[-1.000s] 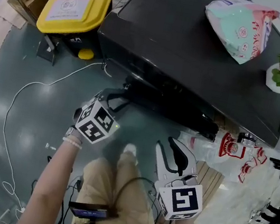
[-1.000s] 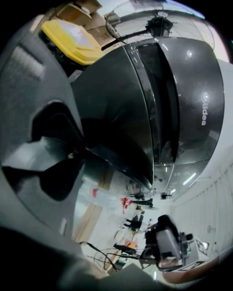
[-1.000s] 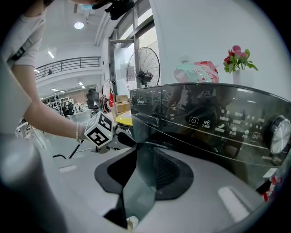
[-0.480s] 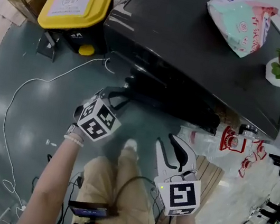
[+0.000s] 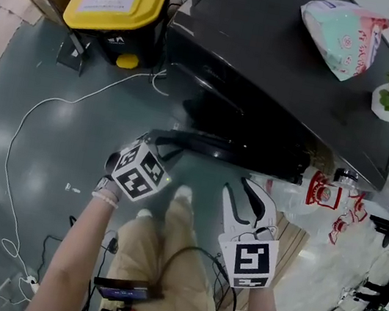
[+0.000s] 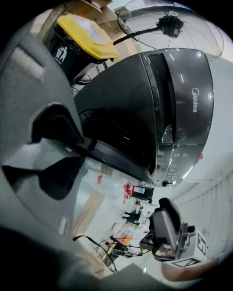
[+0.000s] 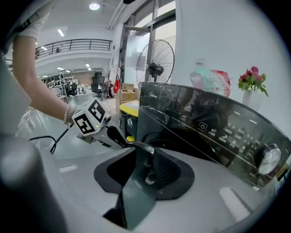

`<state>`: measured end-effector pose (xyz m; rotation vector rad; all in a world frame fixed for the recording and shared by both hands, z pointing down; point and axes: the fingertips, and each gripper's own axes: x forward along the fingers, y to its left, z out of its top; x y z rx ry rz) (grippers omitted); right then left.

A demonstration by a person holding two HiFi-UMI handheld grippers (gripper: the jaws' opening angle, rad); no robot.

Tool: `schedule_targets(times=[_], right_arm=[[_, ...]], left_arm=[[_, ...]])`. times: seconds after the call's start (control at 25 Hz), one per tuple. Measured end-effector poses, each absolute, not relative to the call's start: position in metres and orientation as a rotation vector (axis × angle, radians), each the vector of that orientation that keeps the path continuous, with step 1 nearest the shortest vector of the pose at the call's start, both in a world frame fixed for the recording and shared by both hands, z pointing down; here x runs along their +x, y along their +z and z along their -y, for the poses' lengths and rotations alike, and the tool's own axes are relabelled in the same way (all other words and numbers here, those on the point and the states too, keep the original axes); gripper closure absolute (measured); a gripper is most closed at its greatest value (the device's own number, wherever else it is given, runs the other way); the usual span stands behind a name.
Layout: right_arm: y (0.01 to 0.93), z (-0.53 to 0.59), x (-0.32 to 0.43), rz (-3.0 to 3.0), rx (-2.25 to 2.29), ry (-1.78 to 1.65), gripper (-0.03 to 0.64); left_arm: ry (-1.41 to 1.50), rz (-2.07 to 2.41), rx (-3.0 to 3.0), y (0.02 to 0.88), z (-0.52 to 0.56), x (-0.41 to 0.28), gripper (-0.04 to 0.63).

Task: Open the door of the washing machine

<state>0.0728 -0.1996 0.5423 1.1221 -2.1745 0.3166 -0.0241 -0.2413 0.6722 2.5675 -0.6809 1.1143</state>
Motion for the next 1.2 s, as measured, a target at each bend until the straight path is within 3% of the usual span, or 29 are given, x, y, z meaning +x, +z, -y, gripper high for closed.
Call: schedule_targets(times=[0.2,0.36,0.72,1.2], right_arm=[[0.545,0.204,0.067,2.143,0.986,0.201,0.473],[0.556,0.201,0.06,2.1,0.859,0.134,0.454],[0.588,0.177,0.046,1.992,0.601,0.114,0.454],[0.587,0.147,0.048,1.976,0.743,0.235,0.453]], left_arm=[[1.118,0.63,2.53,0.665,0.213,-0.032,0.53],[1.027,0.718,2.469,0.643,0.203,-0.053,0.601],[0.787,1.009,2.397,0.552,0.199,-0.125,0.603],[0.647,1.143,2.443,0.475,0.167,-0.165,0.601]])
